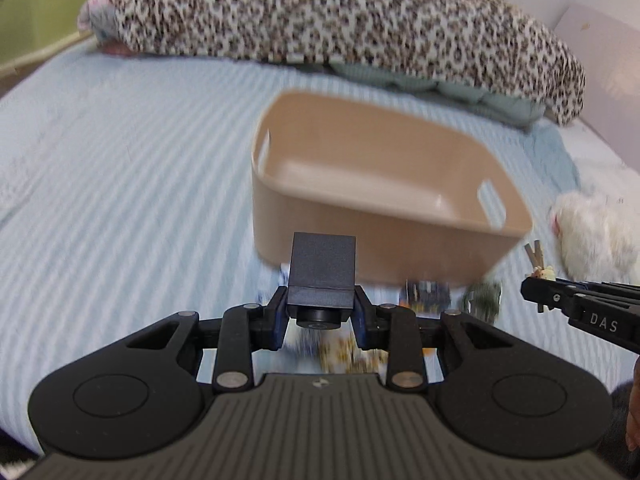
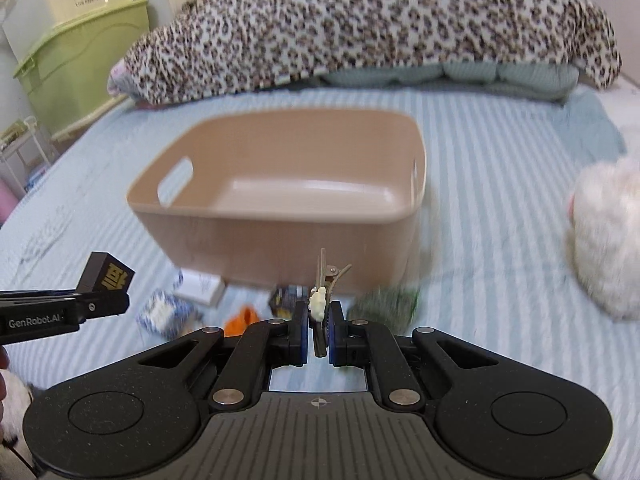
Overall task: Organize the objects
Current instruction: 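Lift the black object with left tool while right tool carries clothespin over basket, then open the left tool over the basket while the right tool releases the clothespin into it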
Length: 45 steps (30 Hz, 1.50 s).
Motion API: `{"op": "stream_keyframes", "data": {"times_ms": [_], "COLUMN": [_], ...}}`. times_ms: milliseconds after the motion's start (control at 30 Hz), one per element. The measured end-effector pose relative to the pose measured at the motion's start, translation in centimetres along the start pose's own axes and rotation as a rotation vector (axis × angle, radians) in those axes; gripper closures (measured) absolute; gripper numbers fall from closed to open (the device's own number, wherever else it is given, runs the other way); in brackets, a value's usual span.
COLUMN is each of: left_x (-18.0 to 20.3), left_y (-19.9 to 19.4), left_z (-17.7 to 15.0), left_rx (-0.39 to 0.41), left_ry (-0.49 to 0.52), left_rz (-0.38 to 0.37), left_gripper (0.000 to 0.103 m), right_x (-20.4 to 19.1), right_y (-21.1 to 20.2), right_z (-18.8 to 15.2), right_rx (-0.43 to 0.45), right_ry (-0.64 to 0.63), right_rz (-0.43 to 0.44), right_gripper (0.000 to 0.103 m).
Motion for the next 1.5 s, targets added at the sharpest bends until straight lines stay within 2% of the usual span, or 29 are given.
{"op": "stream_keyframes", "data": {"times_ms": [267,467,667,833,967,1033,1067,1133,1200,1267,1333,1400,1500], "left_x": [1.1,3.5,6.3,7.7,7.7,7.6,7.5,7.2,7.0,6.6,6.3,5.8,4.7], "left_y": [-0.2,2.4,6.3,9.8,11.7,12.0,11.9,11.1,9.9,8.5,7.2,6.0,4.3], "left_z": [5.7,8.1,8.7,7.4,6.1,5.7,5.6,5.8,6.3,6.6,6.9,7.1,6.9], "left_rx": [0.110,0.109,0.066,0.004,-0.063,-0.087,-0.086,-0.070,-0.041,-0.005,0.013,0.028,0.050], "left_ry": [0.025,0.087,0.146,0.201,0.215,0.223,0.223,0.217,0.204,0.202,0.216,0.221,0.217], "left_rz": [0.017,0.042,0.058,0.095,0.055,0.052,0.051,0.039,0.020,0.026,0.029,0.030,0.039], "left_gripper": [0.069,0.069,0.069,0.069,0.069,0.069,0.069,0.061,0.031,0.028,0.026,0.020,0.013], "right_x": [0.1,1.0,2.5,3.8,4.6,4.9,5.0,4.9,4.6,4.1,3.4,3.0,2.9], "right_y": [-0.7,0.8,3.9,7.0,8.7,8.9,8.9,8.4,7.5,6.1,4.6,3.2,1.4], "right_z": [6.1,9.1,10.3,9.0,7.5,7.2,7.1,7.1,7.5,7.9,8.4,8.5,8.3], "right_rx": [0.118,0.140,0.083,-0.006,-0.095,-0.108,-0.107,-0.097,-0.079,-0.047,-0.016,0.016,0.048], "right_ry": [-0.068,-0.095,-0.098,-0.092,-0.074,-0.075,-0.079,-0.082,-0.078,-0.087,-0.104,-0.107,-0.096], "right_rz": [-0.032,-0.065,-0.100,-0.125,-0.129,-0.144,-0.147,-0.152,-0.143,-0.137,-0.134,-0.134,-0.123], "right_gripper": [0.095,0.095,0.095,0.095,0.094,0.094,0.092,0.077,0.058,0.047,0.040,0.027,0.017]}}
Point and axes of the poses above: each gripper's, at about its wrist camera, not at the fingertips, and y roughly the way its jaws point, x to its right, z to its top, the point moved 7 cm from there along y, roughly the way its jaws point, and after that the axes turned 14 degrees about z, right-handed, at the moved point
